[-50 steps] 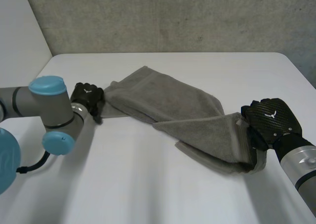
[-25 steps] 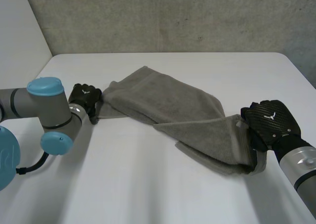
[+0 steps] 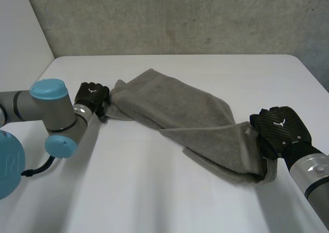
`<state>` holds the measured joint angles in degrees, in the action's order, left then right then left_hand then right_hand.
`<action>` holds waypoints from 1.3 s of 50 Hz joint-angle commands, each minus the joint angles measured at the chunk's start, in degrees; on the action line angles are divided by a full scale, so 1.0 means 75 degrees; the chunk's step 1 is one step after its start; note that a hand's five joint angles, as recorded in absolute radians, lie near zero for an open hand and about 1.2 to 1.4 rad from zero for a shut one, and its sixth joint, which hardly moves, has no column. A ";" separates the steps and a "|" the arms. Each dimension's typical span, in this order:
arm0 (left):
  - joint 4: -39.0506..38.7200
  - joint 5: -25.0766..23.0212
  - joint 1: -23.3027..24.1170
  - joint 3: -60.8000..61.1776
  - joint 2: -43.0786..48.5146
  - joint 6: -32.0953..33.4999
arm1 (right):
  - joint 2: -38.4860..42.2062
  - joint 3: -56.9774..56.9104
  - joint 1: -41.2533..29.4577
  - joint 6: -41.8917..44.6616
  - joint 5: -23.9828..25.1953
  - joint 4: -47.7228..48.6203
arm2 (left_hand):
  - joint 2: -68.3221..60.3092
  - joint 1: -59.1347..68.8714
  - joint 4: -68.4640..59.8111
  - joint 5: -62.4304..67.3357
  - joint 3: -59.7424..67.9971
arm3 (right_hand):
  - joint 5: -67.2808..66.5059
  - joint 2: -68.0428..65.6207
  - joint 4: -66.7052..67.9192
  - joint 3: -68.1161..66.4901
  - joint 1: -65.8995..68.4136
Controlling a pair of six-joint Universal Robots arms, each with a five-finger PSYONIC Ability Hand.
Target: Fold the towel.
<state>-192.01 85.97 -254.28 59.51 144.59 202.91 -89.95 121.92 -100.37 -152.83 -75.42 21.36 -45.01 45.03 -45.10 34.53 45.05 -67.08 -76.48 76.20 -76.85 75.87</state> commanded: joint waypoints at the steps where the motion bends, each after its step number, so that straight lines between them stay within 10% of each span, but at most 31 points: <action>1: -0.0004 -0.0048 0.0002 -0.0048 0.0080 -0.0030 | 0.0086 -0.0002 0.0011 0.0010 0.0001 0.0011 | -0.1209 0.1207 -0.1197 0.1274 0.1203 | 0.0074 -0.0006 0.0043 0.0043 0.0087; 6: -0.0027 -0.0060 0.0025 -0.0036 0.0057 -0.0404 | 0.0181 -0.0014 0.0000 0.0010 0.0001 0.0011 | -0.4645 0.4643 -0.4633 0.4710 0.4639 | 0.0096 0.0016 0.0021 0.0065 0.0065; 27: -0.1352 -0.0201 -0.0443 0.2073 -0.3271 -0.2644 | -0.1624 -0.1689 0.0234 -0.0997 0.0188 -0.0493 | -0.4665 0.4663 -0.4653 0.4730 0.4659 | 0.0074 -0.0006 0.0043 0.0043 0.0087; 35: -0.1492 -0.0330 -0.1170 0.3257 -0.5287 -0.3359 | -0.1788 -0.4326 0.2074 -0.2251 0.1067 -0.3153 | -0.4665 0.4663 -0.4653 0.4730 0.4659 | 0.0096 0.0016 0.0021 0.0065 0.0065; 45: -0.1598 -0.1653 -0.1428 0.5094 -0.5242 -0.3465 | 0.0646 -0.4726 0.1936 -0.0814 0.1595 -0.4711 | -0.4665 0.4663 -0.4653 0.4730 0.4659 | 0.0097 0.0017 0.0021 0.0066 0.0064; 58: -0.1586 -0.1876 -0.1241 0.5717 -0.3927 -0.1802 | 0.2114 -0.4186 0.0962 0.0479 0.1594 -0.4665 | -0.4665 0.4663 -0.4653 0.4730 0.4659 | 0.0096 0.0016 0.0021 0.0065 0.0065; 59: -0.1586 -0.1935 -0.1136 0.5799 -0.3962 -0.1707 | 0.2126 -0.4116 0.0880 0.0467 0.1606 -0.4630 | -0.0360 0.0358 -0.0349 0.0425 0.0355 | 0.0096 0.0016 0.0021 0.0065 0.0065; 61: -0.1586 -0.1993 -0.0996 0.5892 -0.4009 -0.1625 | 0.2138 -0.4046 0.0809 0.0467 0.1618 -0.4606 | 0.1926 -0.1928 0.1937 -0.1861 -0.1931 | 0.0096 0.0016 0.0021 0.0065 0.0065; 65: -0.1574 -0.2111 -0.0666 0.6010 -0.4103 -0.1613 | 0.2138 -0.3904 0.0785 0.0467 0.1618 -0.4536 | 0.2240 -0.2242 0.2252 -0.2175 -0.2245 | 0.0096 0.0016 0.0021 0.0065 0.0065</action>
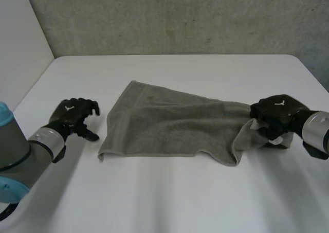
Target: Fold the towel.
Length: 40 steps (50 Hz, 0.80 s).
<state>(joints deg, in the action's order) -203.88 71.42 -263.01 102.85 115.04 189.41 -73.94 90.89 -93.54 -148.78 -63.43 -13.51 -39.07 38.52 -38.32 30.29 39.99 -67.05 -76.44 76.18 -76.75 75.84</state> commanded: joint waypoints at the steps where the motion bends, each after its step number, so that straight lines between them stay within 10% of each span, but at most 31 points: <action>1: 0.0008 -0.0183 0.0637 0.0348 -0.0290 0.0187 | 0.0003 0.0303 -0.0137 -0.0072 0.0020 0.0184 | 0.1559 -0.1485 0.1458 -0.1721 -0.1681 | 0.0092 0.0010 0.0023 0.0052 0.0069; 33: -0.1082 0.0766 0.1412 0.0607 0.0212 0.2542 | -0.0044 0.0808 -0.0102 -0.0096 -0.0249 0.0770 | 0.0797 -0.0723 0.0697 -0.0959 -0.0920 | 0.0070 -0.0012 0.0046 0.0029 0.0091; 40: -0.1387 0.0684 0.1447 0.0326 0.0587 0.2472 | -0.0103 0.0854 -0.0125 -0.0142 -0.0249 0.0805 | -0.4948 0.5022 -0.5048 0.4786 0.4825 | -0.0064 -0.0146 0.0180 -0.0105 0.0225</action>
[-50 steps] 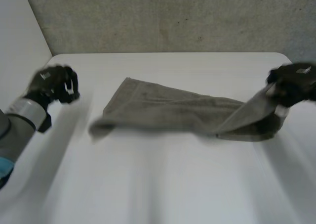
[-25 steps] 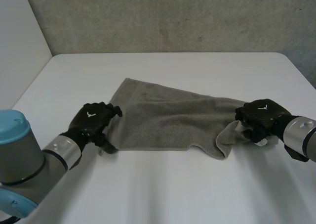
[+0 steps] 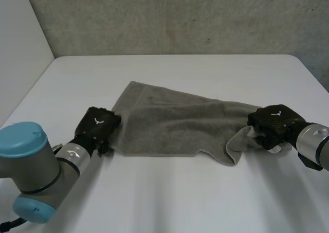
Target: Fold the towel.
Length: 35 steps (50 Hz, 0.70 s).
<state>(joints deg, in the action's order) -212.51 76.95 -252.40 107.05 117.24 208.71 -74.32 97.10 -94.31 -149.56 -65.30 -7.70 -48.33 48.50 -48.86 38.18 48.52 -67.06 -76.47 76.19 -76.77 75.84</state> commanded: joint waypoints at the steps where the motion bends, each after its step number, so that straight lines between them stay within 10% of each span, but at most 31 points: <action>1: -0.0235 -0.0054 0.0033 -0.0235 0.0294 -0.0101 | -0.0052 0.0026 -0.0022 -0.0039 0.0000 0.0030 | -0.3732 0.3709 -0.3661 0.3752 0.3706 | -0.0064 -0.0142 0.0180 -0.0102 0.0226; 15: -0.0153 -0.0077 -0.0340 -0.0188 -0.2175 -0.2089 | -0.1985 -0.0852 0.0259 -0.0414 0.0398 -0.0146 | -0.4223 0.4200 -0.4152 0.4242 0.4197 | -0.0393 -0.0470 0.0508 -0.0431 0.0554; 22: 0.1787 -0.0345 -0.1595 -0.0480 -0.3455 -0.2738 | -0.1753 -0.2374 0.1697 0.0401 0.1451 -0.3222 | -0.4223 0.4200 -0.4152 0.4242 0.4197 | -0.0393 -0.0470 0.0508 -0.0431 0.0554; 35: 0.2519 -0.0710 -0.1117 -0.1450 -0.0987 -0.2422 | 0.0485 -0.3124 -0.0113 0.2832 0.0704 -0.3045 | -0.4223 0.4200 -0.4152 0.4242 0.4197 | -0.0393 -0.0470 0.0508 -0.0431 0.0554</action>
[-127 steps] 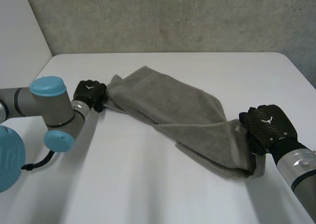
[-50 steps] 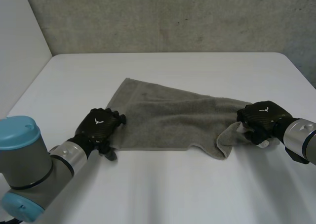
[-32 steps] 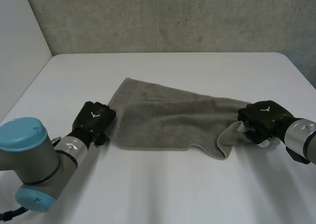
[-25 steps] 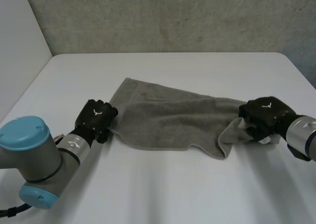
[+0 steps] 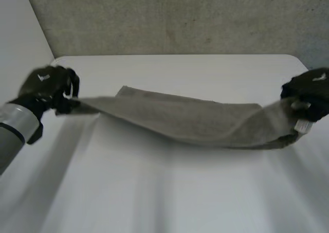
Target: Fold the towel.
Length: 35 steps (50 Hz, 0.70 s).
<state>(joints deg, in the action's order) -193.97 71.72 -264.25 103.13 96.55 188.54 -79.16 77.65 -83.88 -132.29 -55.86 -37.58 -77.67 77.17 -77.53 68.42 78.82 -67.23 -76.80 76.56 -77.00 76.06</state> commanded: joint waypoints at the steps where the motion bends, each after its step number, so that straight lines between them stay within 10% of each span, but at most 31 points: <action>1: 0.0046 -0.0011 0.0463 -0.0931 0.1775 0.0268 | 0.1133 -0.0533 -0.1508 0.0529 -0.0556 0.0944 | -0.0311 0.0378 -0.0329 0.0211 0.0157 | -0.0369 -0.0427 0.0458 -0.0400 0.0526; 9: -0.0153 0.0739 0.0908 -0.3661 0.2748 0.0116 | 0.1285 -0.1623 -0.2293 -0.0924 -0.0743 0.5374 | -0.0311 0.0378 -0.0329 0.0211 0.0157 | -0.0369 -0.0427 0.0458 -0.0400 0.0526; 17: -0.2380 0.1618 0.1155 -0.6075 0.2431 -0.0962 | -0.0329 -0.1190 -0.2422 -0.4528 -0.2487 1.2574 | -0.0311 0.0378 -0.0329 0.0211 0.0157 | -0.0369 -0.0427 0.0458 -0.0400 0.0526; 28: -0.2462 0.1582 0.0522 -0.6169 0.1963 -0.1830 | 0.0442 -0.2560 -0.2011 -0.4604 -0.1306 0.8034 | -0.0311 0.0378 -0.0329 0.0211 0.0157 | -0.0369 -0.0427 0.0458 -0.0400 0.0526; 35: -0.2460 0.0178 0.0160 -0.3094 0.1881 -0.1713 | 0.1074 -0.2433 -0.2198 -0.1609 -0.0802 0.5003 | -0.0311 0.0378 -0.0329 0.0211 0.0157 | -0.0369 -0.0427 0.0458 -0.0400 0.0526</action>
<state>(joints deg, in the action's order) -212.38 80.84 -260.93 62.56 110.87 174.61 -74.65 58.28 -99.22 -160.46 -64.71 16.35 -77.90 77.21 -77.54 68.68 79.11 -67.24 -76.81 76.56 -77.00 76.30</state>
